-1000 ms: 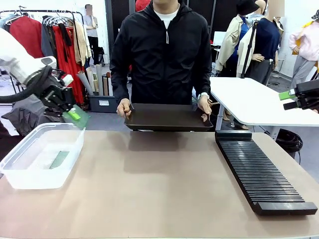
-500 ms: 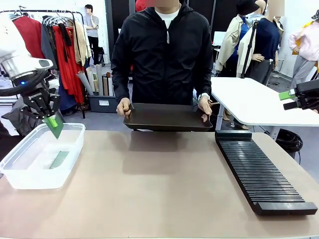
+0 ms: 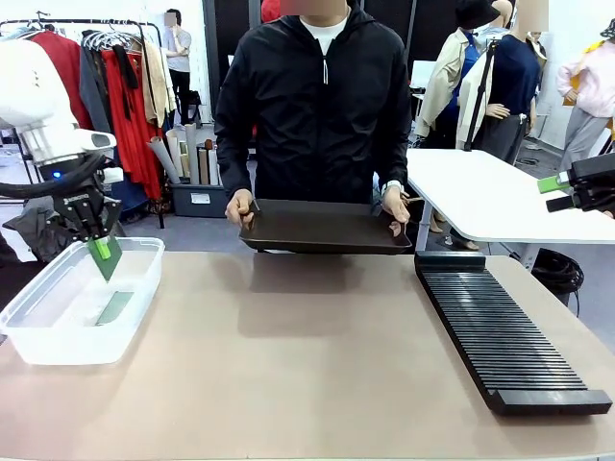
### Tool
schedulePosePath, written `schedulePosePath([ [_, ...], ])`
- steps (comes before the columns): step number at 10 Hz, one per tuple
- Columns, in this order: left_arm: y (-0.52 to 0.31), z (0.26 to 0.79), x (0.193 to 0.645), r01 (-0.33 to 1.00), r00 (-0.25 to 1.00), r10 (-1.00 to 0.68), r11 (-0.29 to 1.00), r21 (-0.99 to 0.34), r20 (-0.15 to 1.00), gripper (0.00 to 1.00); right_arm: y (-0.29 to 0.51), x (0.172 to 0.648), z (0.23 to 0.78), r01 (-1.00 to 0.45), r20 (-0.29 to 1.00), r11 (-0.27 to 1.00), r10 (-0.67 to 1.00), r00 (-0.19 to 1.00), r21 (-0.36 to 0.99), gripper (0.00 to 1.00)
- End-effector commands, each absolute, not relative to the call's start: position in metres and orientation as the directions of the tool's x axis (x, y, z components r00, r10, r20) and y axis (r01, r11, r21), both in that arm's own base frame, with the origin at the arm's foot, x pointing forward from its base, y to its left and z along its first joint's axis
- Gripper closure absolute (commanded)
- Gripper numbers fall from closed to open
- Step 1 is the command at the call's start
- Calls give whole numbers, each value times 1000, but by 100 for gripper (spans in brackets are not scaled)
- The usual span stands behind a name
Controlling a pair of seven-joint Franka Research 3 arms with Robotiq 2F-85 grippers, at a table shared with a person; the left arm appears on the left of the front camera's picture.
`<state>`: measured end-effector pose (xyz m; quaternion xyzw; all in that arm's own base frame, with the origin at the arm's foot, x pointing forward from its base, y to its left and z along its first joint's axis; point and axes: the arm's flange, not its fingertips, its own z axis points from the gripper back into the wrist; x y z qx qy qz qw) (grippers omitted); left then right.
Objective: Sort PCBs into racks and boxes based on the side picked up.
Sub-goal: If the short side of the Blank PCB is picked up, insert it into the PCB Rack ; if the long side is picked up, place it in the Organizing box.
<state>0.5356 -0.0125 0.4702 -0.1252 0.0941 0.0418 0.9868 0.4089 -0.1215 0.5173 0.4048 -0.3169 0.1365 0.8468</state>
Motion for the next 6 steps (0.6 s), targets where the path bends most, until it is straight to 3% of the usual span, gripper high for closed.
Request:
schedulePosePath([
  [1,-11,458,549,-62,990,37,979,-193,-133,100,-120,410,520,-488,649,624,-40,760,610,0],
  [6,-2,391,555,-19,986,-31,953,-301,-161,100,-120,410,520,-488,649,624,-40,760,610,0],
])
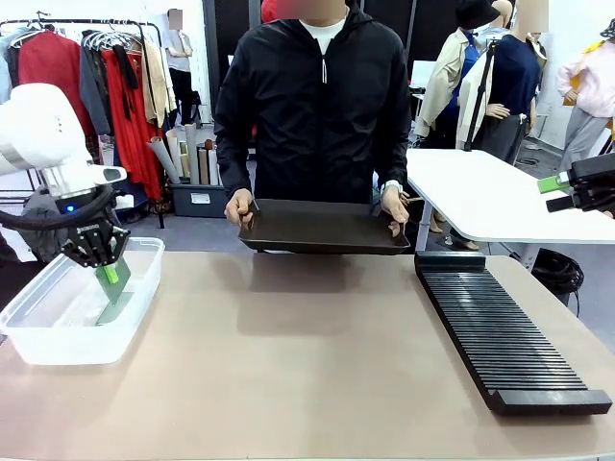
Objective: Sort PCBs into racks and boxes based on the side picked up.
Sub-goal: If the short side of the Blank PCB is picked up, insert it into the PCB Rack ; if the long side is picked up, place it in the Organizing box.
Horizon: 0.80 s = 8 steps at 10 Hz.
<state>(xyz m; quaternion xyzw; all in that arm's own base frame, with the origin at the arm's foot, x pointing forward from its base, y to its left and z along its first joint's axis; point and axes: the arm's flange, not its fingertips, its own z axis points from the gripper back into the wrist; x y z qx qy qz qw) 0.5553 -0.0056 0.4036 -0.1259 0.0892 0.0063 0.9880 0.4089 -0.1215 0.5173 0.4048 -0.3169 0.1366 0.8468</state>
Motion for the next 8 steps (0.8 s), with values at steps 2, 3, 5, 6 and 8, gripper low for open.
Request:
schedulePosePath([
  [2,1,375,555,-27,986,-28,945,-325,-163,100,-120,410,520,-488,649,624,-40,760,610,0],
  [3,1,368,556,-28,986,-30,940,-339,-164,100,-120,410,520,-488,649,624,-40,760,610,0],
  [5,3,353,556,-37,983,-24,943,-331,-180,100,-120,410,520,-488,649,624,-40,760,610,0],
  [6,5,351,555,-52,982,-10,946,-320,-187,93,-120,410,520,-488,649,624,-40,760,610,0],
  [8,5,354,554,-57,985,12,965,-257,-173,53,-120,410,520,-488,649,624,-40,760,610,0],
])
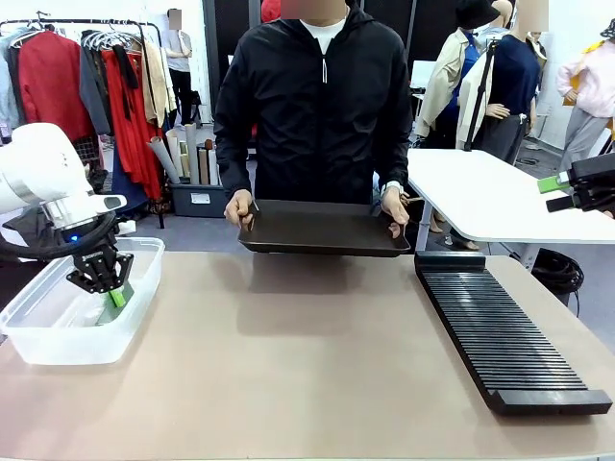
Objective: Sort PCBs into racks and boxes based on the side picked up.
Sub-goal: If the short side of the Blank PCB is picked up, insert it into the PCB Rack ; if the long side is picked up, place it in the Organizing box.
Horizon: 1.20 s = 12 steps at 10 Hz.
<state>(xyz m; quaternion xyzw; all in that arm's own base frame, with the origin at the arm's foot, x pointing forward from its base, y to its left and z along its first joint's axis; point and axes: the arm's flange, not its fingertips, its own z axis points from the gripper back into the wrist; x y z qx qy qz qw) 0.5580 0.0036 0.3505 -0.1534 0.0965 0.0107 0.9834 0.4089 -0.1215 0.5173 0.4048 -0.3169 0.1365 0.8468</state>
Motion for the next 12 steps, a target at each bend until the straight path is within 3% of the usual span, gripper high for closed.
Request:
schedulePosePath([
  [1,4,355,553,-56,984,10,965,-256,-177,34,-120,410,520,-488,649,624,-40,760,610,0],
  [3,6,367,551,-66,985,26,969,-239,-168,0,-120,410,520,-488,649,624,-40,760,610,0],
  [8,9,412,535,-77,990,51,978,-194,-133,0,-120,410,520,-488,649,624,-40,760,610,0],
  [12,3,438,522,-44,996,22,969,-244,-90,0,-120,410,520,-488,649,624,-40,760,610,0],
])
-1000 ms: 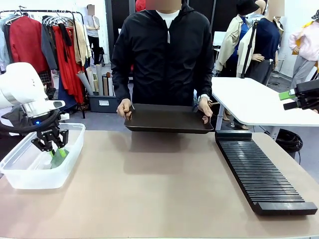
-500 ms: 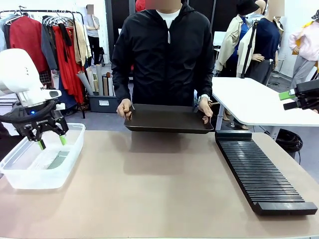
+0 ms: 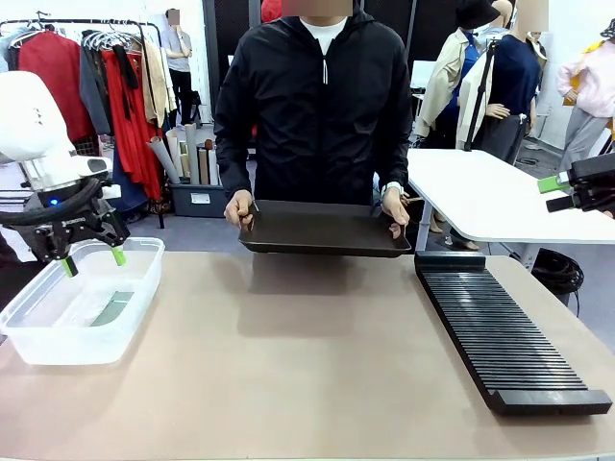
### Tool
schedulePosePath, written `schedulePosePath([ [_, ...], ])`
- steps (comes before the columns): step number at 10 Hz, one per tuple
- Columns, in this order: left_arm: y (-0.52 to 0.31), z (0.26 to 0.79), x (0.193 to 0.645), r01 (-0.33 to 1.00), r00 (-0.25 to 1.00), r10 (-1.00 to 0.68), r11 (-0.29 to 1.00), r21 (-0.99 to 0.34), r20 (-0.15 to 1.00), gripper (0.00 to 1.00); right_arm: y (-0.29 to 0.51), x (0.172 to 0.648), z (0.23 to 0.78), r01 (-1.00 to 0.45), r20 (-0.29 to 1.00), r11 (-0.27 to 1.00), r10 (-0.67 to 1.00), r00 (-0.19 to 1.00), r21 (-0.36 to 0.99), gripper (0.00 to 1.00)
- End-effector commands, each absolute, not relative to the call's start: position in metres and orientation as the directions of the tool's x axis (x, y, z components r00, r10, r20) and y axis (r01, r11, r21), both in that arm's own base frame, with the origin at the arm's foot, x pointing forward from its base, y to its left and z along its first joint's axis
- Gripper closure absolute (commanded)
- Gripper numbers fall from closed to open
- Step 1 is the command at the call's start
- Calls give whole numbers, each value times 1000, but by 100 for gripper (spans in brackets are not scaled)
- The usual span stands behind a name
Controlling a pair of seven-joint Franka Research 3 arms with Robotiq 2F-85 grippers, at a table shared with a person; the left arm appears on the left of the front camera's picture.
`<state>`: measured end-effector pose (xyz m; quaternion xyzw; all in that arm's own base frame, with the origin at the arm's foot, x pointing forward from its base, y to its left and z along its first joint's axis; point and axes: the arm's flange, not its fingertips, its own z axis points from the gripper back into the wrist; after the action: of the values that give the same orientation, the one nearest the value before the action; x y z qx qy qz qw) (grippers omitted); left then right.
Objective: Sort PCBs into racks and boxes based on the side picked up.
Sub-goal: If the short side of the Blank PCB is picked up, insert it into the PCB Rack ; if the long side is picked up, place it in the Organizing box.
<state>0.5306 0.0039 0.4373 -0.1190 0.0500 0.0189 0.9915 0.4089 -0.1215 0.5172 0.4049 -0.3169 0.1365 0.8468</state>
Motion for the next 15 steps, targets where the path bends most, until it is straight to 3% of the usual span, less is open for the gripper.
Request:
schedulePosePath([
  [1,2,436,522,-55,994,30,969,-239,-108,0,-120,410,520,-488,649,624,-40,760,610,0],
  [13,3,436,530,-48,994,23,971,-234,-107,0,-120,410,520,-488,649,624,-40,760,610,0],
  [15,31,462,530,-13,997,-28,849,-528,-70,0,-120,410,520,-488,649,624,-40,760,610,0],
])
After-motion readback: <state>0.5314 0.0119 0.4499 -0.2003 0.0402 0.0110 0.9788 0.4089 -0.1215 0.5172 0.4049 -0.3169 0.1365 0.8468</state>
